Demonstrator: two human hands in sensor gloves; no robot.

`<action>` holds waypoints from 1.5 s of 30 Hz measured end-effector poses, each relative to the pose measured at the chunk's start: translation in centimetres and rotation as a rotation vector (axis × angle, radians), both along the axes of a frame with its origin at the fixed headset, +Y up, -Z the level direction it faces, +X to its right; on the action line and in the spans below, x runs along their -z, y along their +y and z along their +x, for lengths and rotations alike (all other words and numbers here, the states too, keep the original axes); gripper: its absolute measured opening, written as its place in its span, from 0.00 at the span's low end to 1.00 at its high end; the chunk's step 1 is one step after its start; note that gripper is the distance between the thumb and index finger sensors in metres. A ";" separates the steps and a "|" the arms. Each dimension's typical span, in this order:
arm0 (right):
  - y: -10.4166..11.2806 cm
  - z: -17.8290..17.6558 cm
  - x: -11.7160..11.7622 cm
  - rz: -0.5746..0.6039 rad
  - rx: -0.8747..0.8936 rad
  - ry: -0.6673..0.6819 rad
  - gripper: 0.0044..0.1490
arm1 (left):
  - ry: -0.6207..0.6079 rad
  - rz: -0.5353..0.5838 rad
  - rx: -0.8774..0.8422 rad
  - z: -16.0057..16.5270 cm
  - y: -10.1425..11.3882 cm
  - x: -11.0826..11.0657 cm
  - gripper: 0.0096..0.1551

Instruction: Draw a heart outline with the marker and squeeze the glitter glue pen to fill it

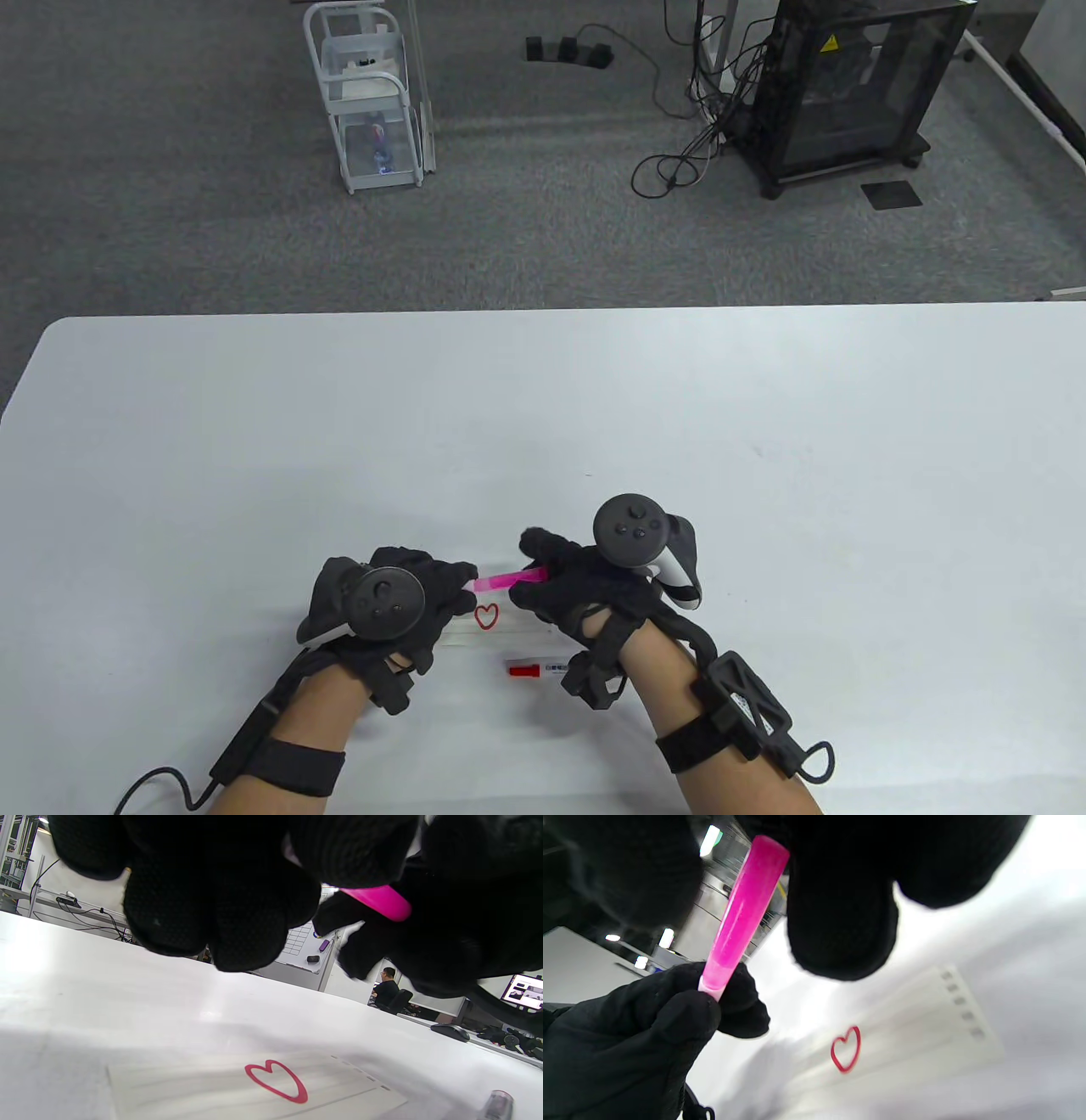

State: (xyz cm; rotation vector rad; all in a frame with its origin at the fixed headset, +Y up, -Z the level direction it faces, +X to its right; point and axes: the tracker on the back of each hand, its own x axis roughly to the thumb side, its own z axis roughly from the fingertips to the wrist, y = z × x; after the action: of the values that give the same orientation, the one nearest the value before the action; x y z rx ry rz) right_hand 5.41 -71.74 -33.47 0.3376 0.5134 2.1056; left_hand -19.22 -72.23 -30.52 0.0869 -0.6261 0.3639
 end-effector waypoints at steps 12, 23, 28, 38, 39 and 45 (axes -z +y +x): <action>-1.3 -0.3 0.3 -0.072 0.117 -0.015 0.52 | 0.004 -0.010 -0.007 -0.2 -0.4 0.1 0.28; -1.7 -1.1 0.3 -0.121 0.183 0.020 0.49 | 0.004 -0.016 -0.034 -0.5 -0.5 0.0 0.28; -1.5 -1.7 0.6 -0.110 0.099 0.048 0.35 | -0.011 -0.011 0.015 -0.3 -0.7 -0.2 0.27; 0.2 -3.1 1.0 0.082 -0.109 0.130 0.34 | 0.008 0.001 0.012 -0.6 -0.8 -0.2 0.27; 0.5 -3.0 1.1 0.147 -0.161 0.135 0.34 | 0.033 -0.001 0.032 -0.9 -0.9 -0.1 0.27; -0.6 -3.5 1.1 0.323 -0.371 0.170 0.33 | -0.034 -0.153 0.208 -1.2 -1.6 0.1 0.26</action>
State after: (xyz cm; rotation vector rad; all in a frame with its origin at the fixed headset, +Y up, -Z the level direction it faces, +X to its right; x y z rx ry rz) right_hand 1.89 -72.32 -34.61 0.6522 0.3498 2.5405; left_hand -20.40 -73.81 -30.66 -0.1302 -0.6322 0.2117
